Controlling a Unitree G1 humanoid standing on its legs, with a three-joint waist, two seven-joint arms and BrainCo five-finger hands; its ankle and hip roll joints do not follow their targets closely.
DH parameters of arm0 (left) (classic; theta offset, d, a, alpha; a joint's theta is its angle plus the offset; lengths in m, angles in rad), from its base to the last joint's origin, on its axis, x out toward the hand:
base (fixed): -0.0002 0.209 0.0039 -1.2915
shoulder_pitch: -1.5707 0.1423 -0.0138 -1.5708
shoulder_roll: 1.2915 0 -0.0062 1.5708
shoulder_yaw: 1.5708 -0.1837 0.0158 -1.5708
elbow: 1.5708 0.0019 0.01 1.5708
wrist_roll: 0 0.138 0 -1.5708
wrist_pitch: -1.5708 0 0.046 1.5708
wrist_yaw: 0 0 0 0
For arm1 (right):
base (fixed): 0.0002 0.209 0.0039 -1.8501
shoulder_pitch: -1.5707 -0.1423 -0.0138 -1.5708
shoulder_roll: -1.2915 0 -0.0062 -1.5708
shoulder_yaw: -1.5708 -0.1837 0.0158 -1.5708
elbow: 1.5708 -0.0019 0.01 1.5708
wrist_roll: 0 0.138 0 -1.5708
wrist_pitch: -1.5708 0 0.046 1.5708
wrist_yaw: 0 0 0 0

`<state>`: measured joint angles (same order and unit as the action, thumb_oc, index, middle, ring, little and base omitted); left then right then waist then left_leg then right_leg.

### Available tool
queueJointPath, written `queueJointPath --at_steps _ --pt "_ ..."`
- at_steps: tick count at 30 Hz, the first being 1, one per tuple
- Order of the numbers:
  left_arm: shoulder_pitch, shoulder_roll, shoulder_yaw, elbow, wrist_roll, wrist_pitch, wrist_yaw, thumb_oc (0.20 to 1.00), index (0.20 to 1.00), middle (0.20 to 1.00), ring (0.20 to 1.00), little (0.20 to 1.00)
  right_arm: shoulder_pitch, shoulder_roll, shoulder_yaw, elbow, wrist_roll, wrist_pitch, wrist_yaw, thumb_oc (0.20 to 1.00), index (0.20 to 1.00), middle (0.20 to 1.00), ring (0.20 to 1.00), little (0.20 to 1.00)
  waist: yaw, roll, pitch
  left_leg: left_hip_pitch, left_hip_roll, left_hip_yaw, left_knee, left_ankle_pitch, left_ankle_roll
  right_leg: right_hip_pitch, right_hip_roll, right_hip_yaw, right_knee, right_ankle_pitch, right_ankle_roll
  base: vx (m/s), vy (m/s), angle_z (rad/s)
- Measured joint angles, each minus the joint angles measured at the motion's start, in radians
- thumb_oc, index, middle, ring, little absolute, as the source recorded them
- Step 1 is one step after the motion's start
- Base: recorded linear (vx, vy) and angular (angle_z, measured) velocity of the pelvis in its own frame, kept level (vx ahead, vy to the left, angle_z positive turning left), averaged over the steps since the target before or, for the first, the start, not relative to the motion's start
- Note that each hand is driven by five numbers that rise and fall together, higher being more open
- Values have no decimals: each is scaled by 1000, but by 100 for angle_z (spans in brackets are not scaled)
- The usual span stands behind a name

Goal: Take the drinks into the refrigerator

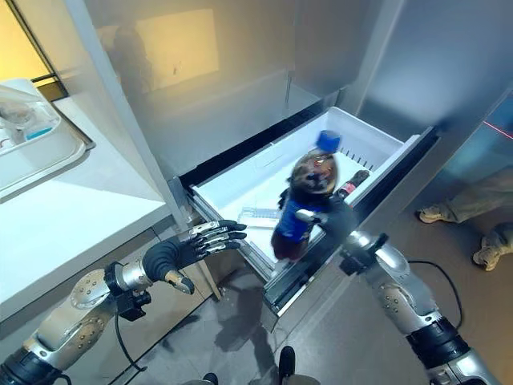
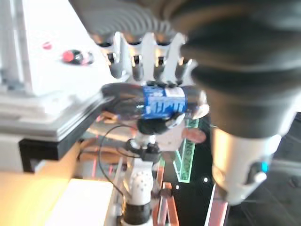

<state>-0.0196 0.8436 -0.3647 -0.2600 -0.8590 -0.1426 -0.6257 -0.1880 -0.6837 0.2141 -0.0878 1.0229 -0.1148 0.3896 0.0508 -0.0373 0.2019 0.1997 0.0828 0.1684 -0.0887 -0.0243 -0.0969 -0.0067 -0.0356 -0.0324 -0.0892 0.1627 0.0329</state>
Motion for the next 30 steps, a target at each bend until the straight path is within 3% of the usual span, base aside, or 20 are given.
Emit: queueJointPath --at_steps 11,17,21,26,30 --pt "7 2 0 0 -37 29 -11 1000 1000 1000 1000 1000 -26 10 -24 71 -83 -61 -68 200 200 200 200 200 0 1 0 0 -3 6 0 0 1 -3 -1 8 0 2 4 -3 -1 -2" --pt "2 48 -39 1 -74 41 -13 1000 1000 1000 1000 1000 -215 -103 41 288 -195 -64 -143 200 200 200 200 200 19 1 1 -28 -3 8 0 2 1 -33 -1 11 0 5 6 -70 -18 -2" --pt "-25 96 -101 1 -100 45 -15 1000 1000 1000 1000 1000 -450 -238 251 372 -213 -63 -139 200 200 200 200 200 19 2 18 -74 -5 4 1 12 1 -75 -3 9 0 22 0 -107 -19 1" --pt "-48 111 -130 4 -125 44 -14 1000 1000 1000 1000 1000 -741 -260 437 490 -232 -70 -134 200 200 200 200 200 25 -8 79 -126 -2 -12 12 20 -4 -116 -3 -6 0 27 -5 -70 -22 9" --pt "-63 111 -132 3 -147 46 -12 1000 1000 1000 1000 1000 -883 -258 493 575 -260 -65 -139 200 200 200 200 200 64 -6 141 -163 2 -21 15 26 -8 -148 -1 -13 0 33 -11 -46 -7 4"
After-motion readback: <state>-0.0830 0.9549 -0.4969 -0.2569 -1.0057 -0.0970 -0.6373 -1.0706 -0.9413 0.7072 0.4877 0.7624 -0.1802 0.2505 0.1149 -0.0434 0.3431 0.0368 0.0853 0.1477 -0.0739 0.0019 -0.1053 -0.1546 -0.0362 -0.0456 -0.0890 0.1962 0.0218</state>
